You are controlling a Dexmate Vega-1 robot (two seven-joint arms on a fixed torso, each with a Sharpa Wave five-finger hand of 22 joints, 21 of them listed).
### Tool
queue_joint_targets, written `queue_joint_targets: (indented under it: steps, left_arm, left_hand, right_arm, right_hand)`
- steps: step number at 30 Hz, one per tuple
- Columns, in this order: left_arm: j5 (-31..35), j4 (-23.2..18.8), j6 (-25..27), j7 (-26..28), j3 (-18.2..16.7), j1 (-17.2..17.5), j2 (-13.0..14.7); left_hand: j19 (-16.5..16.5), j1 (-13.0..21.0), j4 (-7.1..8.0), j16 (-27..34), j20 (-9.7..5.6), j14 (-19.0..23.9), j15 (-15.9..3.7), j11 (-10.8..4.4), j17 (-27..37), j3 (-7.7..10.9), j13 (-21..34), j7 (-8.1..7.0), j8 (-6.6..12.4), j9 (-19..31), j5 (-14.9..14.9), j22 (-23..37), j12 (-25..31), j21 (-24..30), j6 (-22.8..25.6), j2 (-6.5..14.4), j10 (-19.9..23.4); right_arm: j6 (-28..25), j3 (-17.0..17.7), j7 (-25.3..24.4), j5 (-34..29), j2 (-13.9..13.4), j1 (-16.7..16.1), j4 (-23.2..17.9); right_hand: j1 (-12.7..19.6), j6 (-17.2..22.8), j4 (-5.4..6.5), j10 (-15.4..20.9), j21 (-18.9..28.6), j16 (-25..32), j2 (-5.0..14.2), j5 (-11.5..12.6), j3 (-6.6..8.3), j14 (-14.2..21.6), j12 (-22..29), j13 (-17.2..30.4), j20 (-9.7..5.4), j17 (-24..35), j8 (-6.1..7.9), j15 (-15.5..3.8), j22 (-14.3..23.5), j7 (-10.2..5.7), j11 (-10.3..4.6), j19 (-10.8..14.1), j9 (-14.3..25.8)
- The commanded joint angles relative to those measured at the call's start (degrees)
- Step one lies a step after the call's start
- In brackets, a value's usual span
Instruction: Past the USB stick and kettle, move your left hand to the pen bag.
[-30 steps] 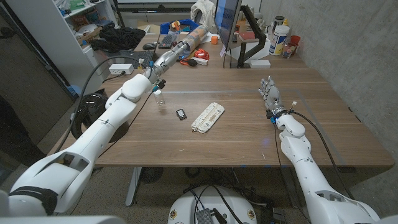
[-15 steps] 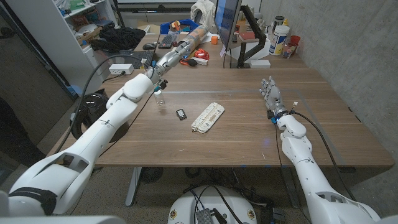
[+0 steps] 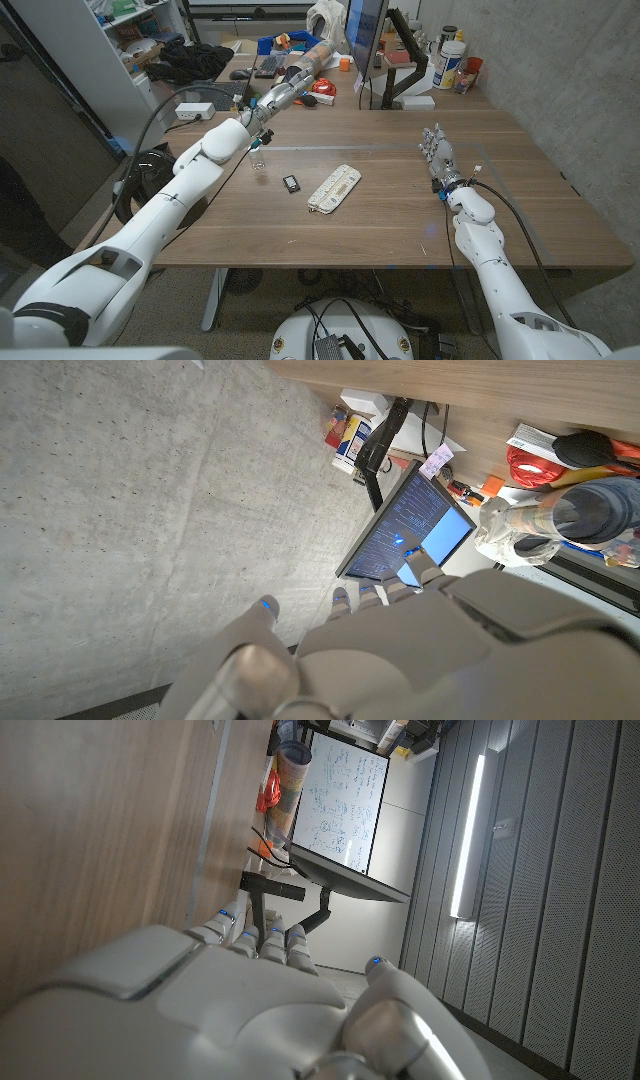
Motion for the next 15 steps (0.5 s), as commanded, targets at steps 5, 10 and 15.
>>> queue_joint_targets:
  steps: [5, 10, 15]
  left_arm:
    - [2.71, -0.52, -1.2, -0.41, 0.91, -0.53, 0.66]
    - [4.44, -0.57, -1.94, -0.31, 1.42, -0.87, 1.08]
    - [5.85, -0.77, -2.73, -0.33, 1.8, -1.15, 1.42]
  left_hand:
    - [-13.01, 0.52, -0.08, -0.39, 0.28, -10.1, -0.53, -0.58, 0.02, 0.28, 0.26, -1.33, 0.1, 0.11, 0.4, 0.21, 0.04, -0.36, -2.81, 2.95, -7.67]
    - [-13.09, 0.57, -0.1, -0.44, 0.32, -10.21, -0.54, -0.54, 0.02, 0.28, 0.26, -1.48, 0.09, 0.11, 0.4, 0.22, 0.03, -0.47, -2.76, 2.92, -7.72]
    - [-13.17, 0.61, -0.11, -0.48, 0.33, -10.29, -0.57, -0.6, 0.02, 0.28, 0.26, -1.74, 0.06, 0.1, 0.41, 0.22, 0.01, -0.6, -2.75, 2.88, -7.79]
  right_arm:
    - [0.3, -0.08, -0.26, -0.25, -0.16, -0.13, 0.01]
    - [0.31, -0.14, -0.4, -0.36, -0.18, -0.05, 0.05]
    - [0.4, -0.2, -0.59, -0.46, -0.16, -0.08, -0.08]
  right_hand:
    - [0.02, 0.18, -0.13, 0.19, -0.19, 0.06, 4.46, 0.49, -0.34, -0.35, 0.12, 0.1, -2.18, 0.17, 0.23, -1.45, 0.1, -0.27, -0.04, 0.49, 0.2]
    - [0.01, 0.2, -0.12, 0.22, -0.25, 0.06, 4.47, 0.49, -0.35, -0.36, 0.13, 0.1, -2.19, 0.17, 0.23, -1.53, 0.1, -0.28, -0.05, 0.51, 0.2]
    - [0.01, 0.2, -0.12, 0.17, -0.3, 0.06, 4.48, 0.5, -0.37, -0.34, 0.11, 0.1, -2.18, 0.17, 0.23, -1.45, 0.11, -0.32, -0.09, 0.55, 0.2]
